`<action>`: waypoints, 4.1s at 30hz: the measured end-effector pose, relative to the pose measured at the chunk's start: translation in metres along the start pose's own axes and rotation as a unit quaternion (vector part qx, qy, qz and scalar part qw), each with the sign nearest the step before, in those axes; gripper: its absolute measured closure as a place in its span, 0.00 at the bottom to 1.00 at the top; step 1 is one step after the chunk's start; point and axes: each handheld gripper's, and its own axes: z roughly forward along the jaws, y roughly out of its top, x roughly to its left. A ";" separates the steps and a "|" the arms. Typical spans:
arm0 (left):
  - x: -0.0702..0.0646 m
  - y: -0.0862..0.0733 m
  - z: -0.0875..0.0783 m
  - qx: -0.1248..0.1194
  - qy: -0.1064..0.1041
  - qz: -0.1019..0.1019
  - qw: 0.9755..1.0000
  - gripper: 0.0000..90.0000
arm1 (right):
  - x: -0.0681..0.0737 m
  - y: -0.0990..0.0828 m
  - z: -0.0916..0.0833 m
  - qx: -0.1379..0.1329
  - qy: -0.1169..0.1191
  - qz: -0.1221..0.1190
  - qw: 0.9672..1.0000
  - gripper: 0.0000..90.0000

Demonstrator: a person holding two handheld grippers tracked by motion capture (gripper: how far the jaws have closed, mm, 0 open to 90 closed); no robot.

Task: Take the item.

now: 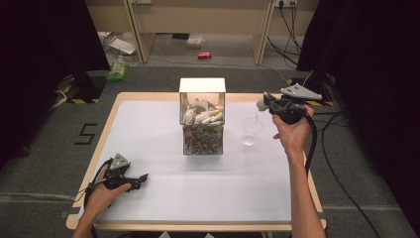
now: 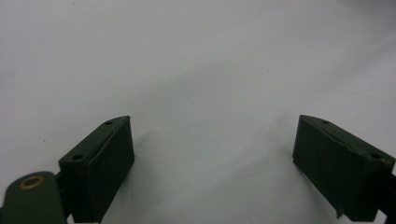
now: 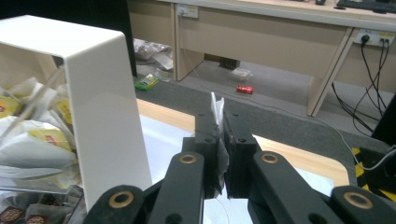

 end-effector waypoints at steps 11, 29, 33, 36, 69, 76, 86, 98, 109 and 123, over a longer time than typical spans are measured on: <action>0.000 0.000 0.000 -0.001 0.000 0.000 1.000 0.13 | -0.007 -0.021 0.017 0.022 -0.006 0.011 1.000 0.96; 0.000 0.000 0.000 -0.001 0.000 0.000 1.000 0.13 | -0.010 -0.053 0.052 0.068 -0.012 0.015 0.997 0.95; 0.000 0.000 0.000 -0.001 0.000 0.000 1.000 0.13 | -0.008 -0.055 0.056 0.070 -0.011 0.016 0.997 0.95; 0.000 0.000 0.000 -0.001 0.000 0.000 1.000 0.13 | -0.006 -0.058 0.060 0.076 -0.012 0.012 0.997 0.95; 0.000 0.000 0.000 -0.001 0.000 0.000 1.000 0.13 | 0.002 -0.085 0.076 0.105 0.004 0.007 0.994 0.94; 0.000 0.000 0.000 -0.001 0.000 0.000 1.000 0.13 | 0.003 -0.085 0.077 0.110 0.003 0.002 0.994 0.90; 0.000 0.000 0.000 -0.001 0.000 0.000 1.000 0.13 | 0.002 -0.082 0.071 0.102 0.000 0.006 0.995 0.86; 0.000 0.000 0.000 -0.001 0.000 0.000 1.000 0.13 | -0.001 -0.075 0.053 0.093 -0.008 0.020 0.995 0.55; 0.000 0.000 0.000 -0.001 0.000 0.000 1.000 0.13 | 0.004 -0.077 0.037 0.105 -0.009 0.028 0.994 0.30; 0.000 0.000 0.000 -0.001 0.000 0.000 1.000 0.13 | 0.012 -0.082 0.025 0.096 -0.005 0.021 0.995 0.30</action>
